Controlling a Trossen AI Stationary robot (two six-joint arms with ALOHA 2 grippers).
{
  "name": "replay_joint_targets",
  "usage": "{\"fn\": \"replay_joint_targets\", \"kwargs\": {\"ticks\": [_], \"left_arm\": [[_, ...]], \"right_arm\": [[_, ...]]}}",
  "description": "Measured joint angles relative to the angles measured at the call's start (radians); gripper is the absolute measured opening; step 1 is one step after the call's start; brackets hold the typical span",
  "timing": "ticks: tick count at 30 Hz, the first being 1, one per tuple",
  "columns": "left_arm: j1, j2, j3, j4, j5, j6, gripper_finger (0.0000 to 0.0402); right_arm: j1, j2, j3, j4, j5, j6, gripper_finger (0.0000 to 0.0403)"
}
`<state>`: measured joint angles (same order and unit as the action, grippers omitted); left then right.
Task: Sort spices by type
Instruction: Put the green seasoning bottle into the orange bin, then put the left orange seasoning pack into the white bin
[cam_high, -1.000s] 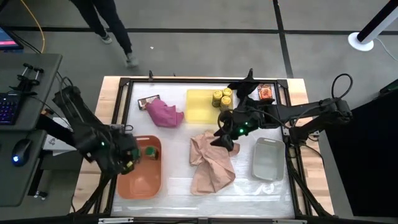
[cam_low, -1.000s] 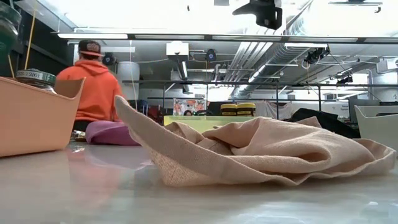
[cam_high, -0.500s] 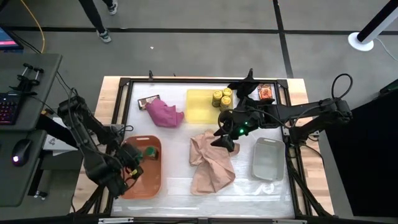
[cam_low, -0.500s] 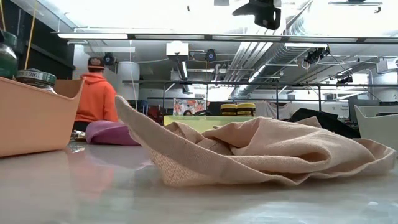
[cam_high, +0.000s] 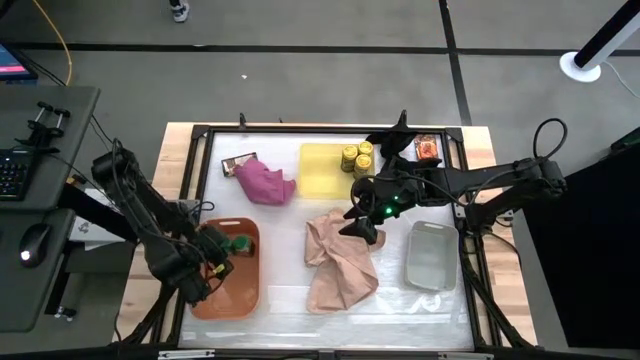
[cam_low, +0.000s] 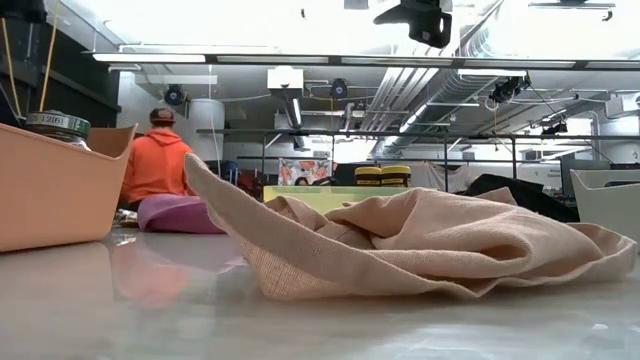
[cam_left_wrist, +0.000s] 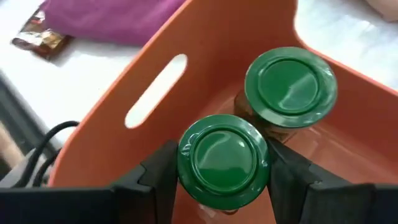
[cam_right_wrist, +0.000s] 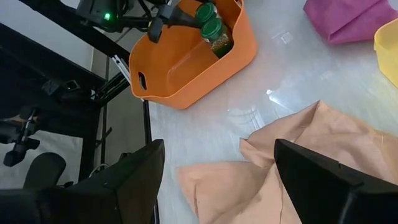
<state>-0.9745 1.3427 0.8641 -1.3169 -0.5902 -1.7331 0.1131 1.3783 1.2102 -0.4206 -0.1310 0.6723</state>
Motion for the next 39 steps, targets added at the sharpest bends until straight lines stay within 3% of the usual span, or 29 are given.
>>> {"fn": "replay_joint_targets", "kwargs": {"ticks": [7, 17, 23, 31, 33, 36, 39], "left_arm": [[0.000, -0.072, -0.051, 0.092, -0.010, 0.049, 0.0168], [0.015, -0.104, -0.052, 0.091, 0.013, 0.136, 0.0247], [0.028, -0.148, -0.050, 0.091, 0.025, 0.167, 0.0274], [0.040, -0.318, 0.078, -0.002, -0.036, 0.192, 0.0280], [0.092, -0.349, 0.135, -0.068, -0.071, 0.182, 0.0280], [0.265, -0.362, 0.233, -0.161, -0.100, 0.189, 0.0280], [0.517, -0.362, 0.310, -0.175, -0.077, 0.384, 0.0280]], "right_arm": [[0.000, 0.000, 0.000, 0.000, 0.000, 0.000, 0.0298], [0.000, 0.000, 0.000, 0.000, 0.000, 0.000, 0.0298], [0.000, 0.000, 0.000, 0.000, 0.000, -0.001, 0.0298], [-0.002, 0.000, 0.000, 0.000, 0.000, -0.026, 0.0298], [-0.005, 0.000, 0.000, 0.001, 0.000, -0.026, 0.0298], [-0.012, 0.000, 0.000, 0.001, 0.003, -0.018, 0.0298], [-0.024, 0.000, 0.000, 0.009, 0.030, 0.010, 0.0298]]}}
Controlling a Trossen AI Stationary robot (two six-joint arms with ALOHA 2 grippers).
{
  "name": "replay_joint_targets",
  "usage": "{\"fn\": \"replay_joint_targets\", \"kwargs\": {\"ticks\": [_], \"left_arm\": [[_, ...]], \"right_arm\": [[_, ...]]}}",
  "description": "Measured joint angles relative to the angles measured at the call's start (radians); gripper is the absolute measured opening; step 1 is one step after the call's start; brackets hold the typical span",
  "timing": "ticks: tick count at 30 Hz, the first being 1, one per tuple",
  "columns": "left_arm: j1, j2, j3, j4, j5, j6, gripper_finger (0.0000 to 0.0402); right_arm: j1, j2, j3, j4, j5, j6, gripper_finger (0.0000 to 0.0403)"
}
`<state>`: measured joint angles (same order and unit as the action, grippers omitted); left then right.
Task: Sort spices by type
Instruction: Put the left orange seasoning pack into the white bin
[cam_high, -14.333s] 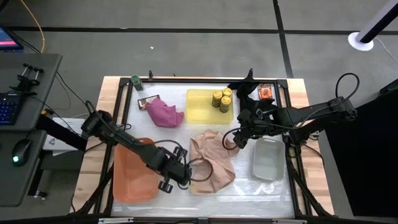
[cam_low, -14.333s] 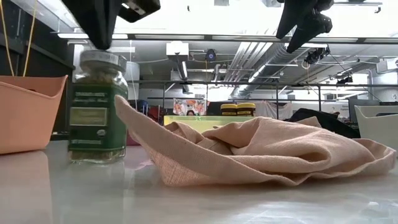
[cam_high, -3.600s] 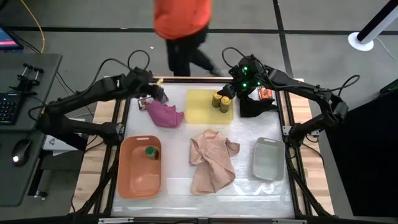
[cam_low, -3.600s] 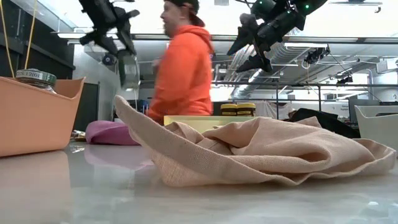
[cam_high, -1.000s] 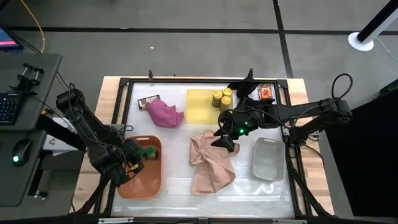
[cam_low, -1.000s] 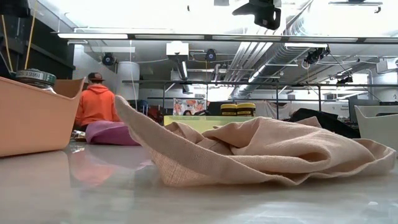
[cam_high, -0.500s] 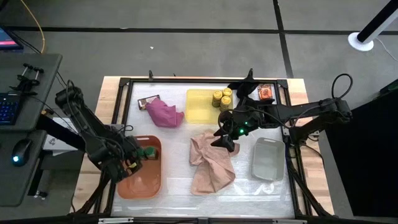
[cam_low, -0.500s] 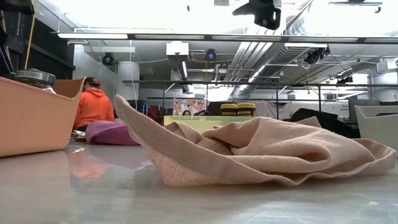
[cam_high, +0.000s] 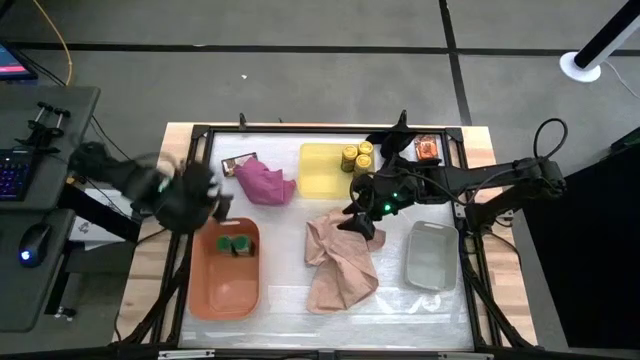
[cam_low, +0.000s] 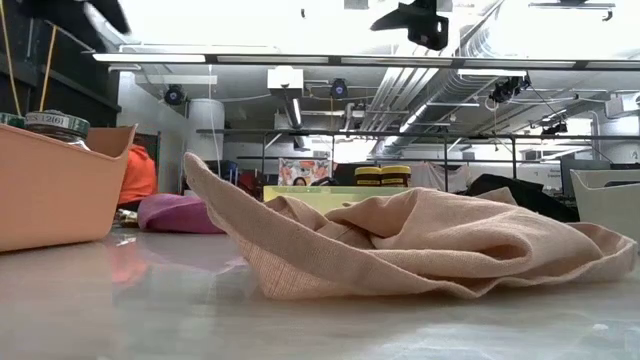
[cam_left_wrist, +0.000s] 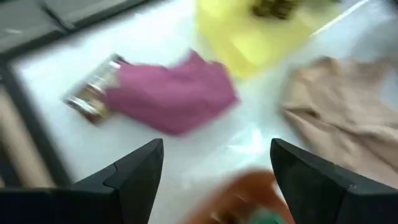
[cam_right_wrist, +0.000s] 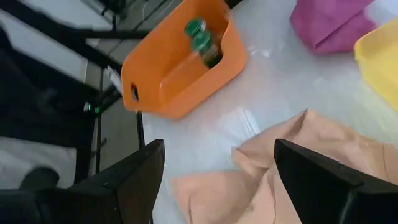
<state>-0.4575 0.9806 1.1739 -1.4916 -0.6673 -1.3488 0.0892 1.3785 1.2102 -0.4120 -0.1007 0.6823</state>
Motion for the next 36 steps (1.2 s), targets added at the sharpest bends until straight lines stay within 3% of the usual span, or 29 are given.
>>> {"fn": "replay_joint_targets", "kwargs": {"ticks": [5, 8, 11, 15, 18, 24, 32, 36], "left_arm": [[0.514, 0.035, 0.010, 0.168, 0.227, 0.602, 0.0280], [0.838, 0.114, -0.022, 0.275, 0.383, 0.882, 0.0280], [1.114, 0.250, -0.033, 0.325, 0.511, 1.037, 0.0280], [1.341, 0.436, -0.033, 0.329, 0.642, 1.093, 0.0280], [1.410, 0.548, -0.033, 0.328, 0.686, 1.118, 0.0280], [1.426, 0.669, -0.032, 0.335, 0.626, 1.010, 0.0280], [1.419, 0.695, -0.033, 0.351, 0.508, 0.739, 0.0280], [1.422, 0.695, -0.056, 0.434, 0.500, 0.610, 0.0280]], "right_arm": [[-0.039, 0.000, 0.000, 0.041, 0.022, 0.044, 0.0298], [-0.070, 0.000, 0.000, 0.061, 0.023, 0.060, 0.0298], [-0.101, 0.000, 0.000, 0.064, 0.022, 0.055, 0.0298], [-0.149, 0.000, 0.000, 0.053, 0.003, -0.016, 0.0298], [-0.195, 0.000, 0.000, 0.046, -0.029, -0.099, 0.0298], [-0.282, 0.000, 0.000, 0.021, -0.032, -0.241, 0.0298], [-0.370, 0.000, 0.000, -0.015, -0.086, -0.359, 0.0298], [-0.402, 0.000, 0.000, -0.020, -0.086, -0.377, 0.0298]]}}
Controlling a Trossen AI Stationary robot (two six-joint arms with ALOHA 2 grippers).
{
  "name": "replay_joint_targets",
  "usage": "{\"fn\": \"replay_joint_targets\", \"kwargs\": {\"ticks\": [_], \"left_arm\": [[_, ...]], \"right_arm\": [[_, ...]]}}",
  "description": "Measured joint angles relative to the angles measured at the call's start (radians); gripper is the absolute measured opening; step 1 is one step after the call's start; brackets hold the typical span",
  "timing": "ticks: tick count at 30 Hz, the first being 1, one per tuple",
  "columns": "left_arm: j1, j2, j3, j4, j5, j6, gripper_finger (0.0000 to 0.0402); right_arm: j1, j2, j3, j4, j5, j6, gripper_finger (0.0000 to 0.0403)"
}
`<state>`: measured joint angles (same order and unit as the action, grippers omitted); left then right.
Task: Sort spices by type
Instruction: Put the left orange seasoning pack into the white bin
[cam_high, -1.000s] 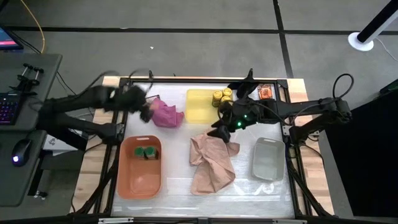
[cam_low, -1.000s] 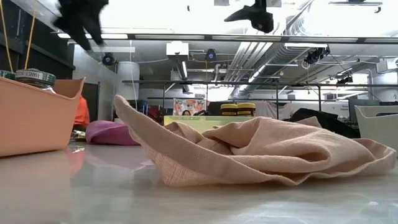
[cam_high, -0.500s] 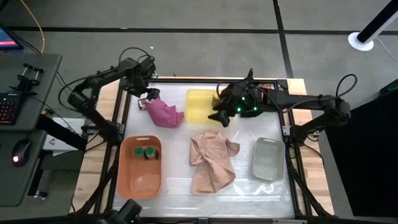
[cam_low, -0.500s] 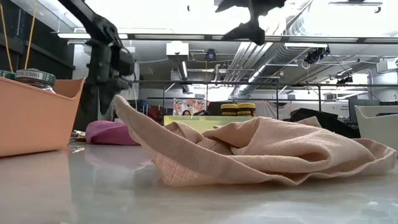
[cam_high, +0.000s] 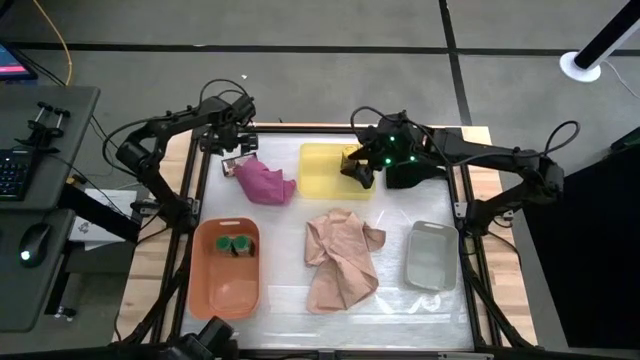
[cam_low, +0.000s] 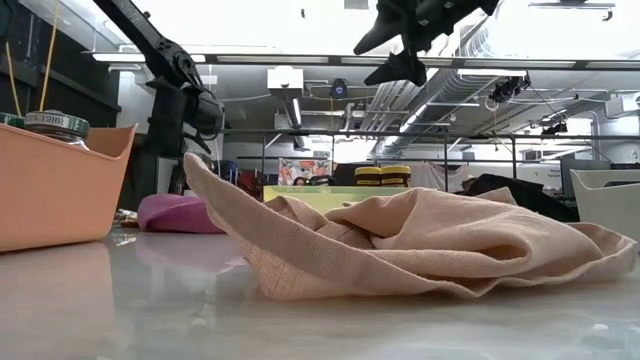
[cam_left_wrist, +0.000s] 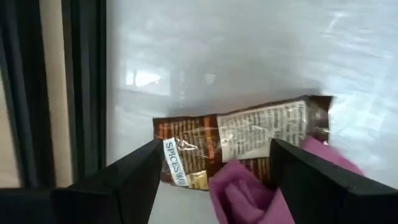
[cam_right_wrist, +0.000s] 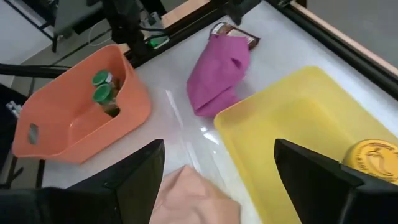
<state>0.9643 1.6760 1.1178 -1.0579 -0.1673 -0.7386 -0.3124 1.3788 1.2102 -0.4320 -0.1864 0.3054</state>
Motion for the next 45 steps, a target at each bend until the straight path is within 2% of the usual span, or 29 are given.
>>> {"fn": "replay_joint_targets", "kwargs": {"ticks": [5, 15, 25, 28, 30, 36, 37, 41, 45], "left_arm": [[0.000, -0.008, -0.104, 0.044, 0.012, -0.130, 0.0280], [-0.001, -0.154, -0.311, 0.228, -0.046, -0.330, 0.0280], [-0.001, -0.160, -0.352, 0.353, -0.069, -0.355, 0.0271], [-0.001, -0.159, -0.352, 0.371, -0.067, -0.341, 0.0238], [-0.001, -0.159, -0.352, 0.371, -0.067, -0.338, 0.0200], [-0.002, -0.163, -0.352, 0.398, -0.090, -0.269, 0.0035], [-0.002, -0.167, -0.352, 0.410, -0.091, -0.252, 0.0020], [-0.002, -0.216, -0.341, 0.420, -0.094, -0.204, 0.0021], [-0.002, -0.321, -0.307, 0.424, -0.105, -0.132, 0.0007]], "right_arm": [[-0.026, 0.000, 0.000, -0.004, 0.000, 0.003, 0.0298], [-0.053, 0.000, 0.000, -0.005, 0.007, 0.001, 0.0298], [-0.054, 0.000, 0.000, -0.005, 0.009, 0.033, 0.0298], [-0.054, 0.000, 0.000, -0.005, 0.009, 0.051, 0.0298], [-0.054, 0.000, 0.000, -0.005, 0.009, 0.061, 0.0298], [-0.054, 0.000, 0.000, -0.007, 0.008, 0.090, 0.0298], [-0.053, 0.000, 0.000, -0.010, 0.008, 0.090, 0.0298], [-0.042, 0.000, 0.000, -0.029, 0.008, 0.081, 0.0298], [-0.038, -0.009, 0.000, -0.029, 0.007, 0.051, 0.0298]]}}
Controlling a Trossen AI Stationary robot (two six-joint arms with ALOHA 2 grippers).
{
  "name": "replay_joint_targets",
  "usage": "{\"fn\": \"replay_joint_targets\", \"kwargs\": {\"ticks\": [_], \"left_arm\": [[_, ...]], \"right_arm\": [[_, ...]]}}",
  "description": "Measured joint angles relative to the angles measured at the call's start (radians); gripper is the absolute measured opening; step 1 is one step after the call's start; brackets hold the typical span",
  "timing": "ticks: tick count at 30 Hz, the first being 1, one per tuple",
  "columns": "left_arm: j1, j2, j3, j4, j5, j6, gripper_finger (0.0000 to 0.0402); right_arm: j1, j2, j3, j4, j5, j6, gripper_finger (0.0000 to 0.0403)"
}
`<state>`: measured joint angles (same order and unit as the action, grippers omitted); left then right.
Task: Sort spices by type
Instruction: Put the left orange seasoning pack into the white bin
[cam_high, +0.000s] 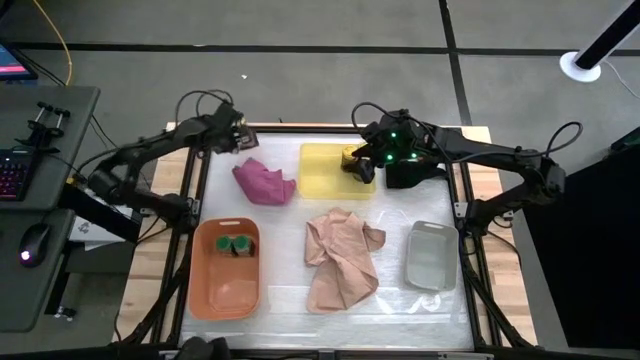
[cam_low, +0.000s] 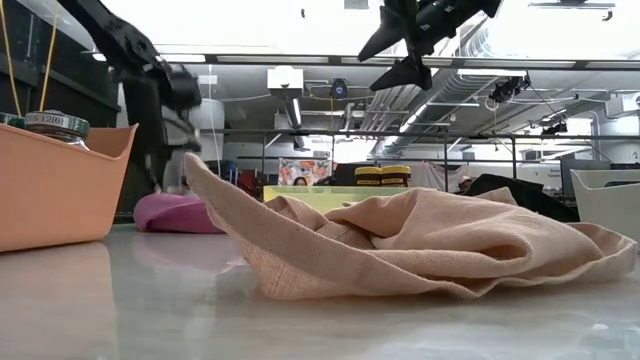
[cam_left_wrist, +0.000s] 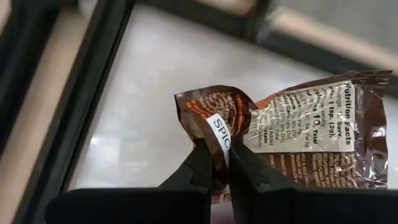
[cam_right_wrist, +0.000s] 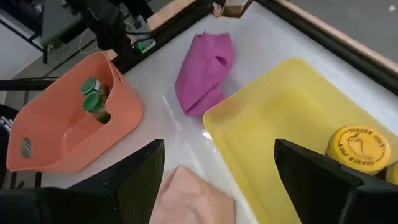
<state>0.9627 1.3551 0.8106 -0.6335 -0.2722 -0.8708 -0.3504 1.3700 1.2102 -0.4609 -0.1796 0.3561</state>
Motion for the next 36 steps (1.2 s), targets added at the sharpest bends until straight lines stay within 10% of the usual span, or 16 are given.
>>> {"fn": "replay_joint_targets", "kwargs": {"ticks": [15, 25, 36], "left_arm": [[-0.320, -0.418, 0.079, 0.041, -0.013, -0.037, 0.0001], [-0.735, -0.193, 0.079, 0.404, -0.124, -0.009, 0.0000], [-0.856, 0.004, 0.184, 0.471, -0.095, 0.064, 0.0000]], "right_arm": [[-0.020, -0.099, 0.000, -0.162, 0.018, -0.070, 0.0298], [0.126, -0.099, -0.065, -0.050, 0.034, 0.237, 0.0298], [0.352, -0.096, -0.079, 0.246, 0.486, 0.628, 0.0298]]}}
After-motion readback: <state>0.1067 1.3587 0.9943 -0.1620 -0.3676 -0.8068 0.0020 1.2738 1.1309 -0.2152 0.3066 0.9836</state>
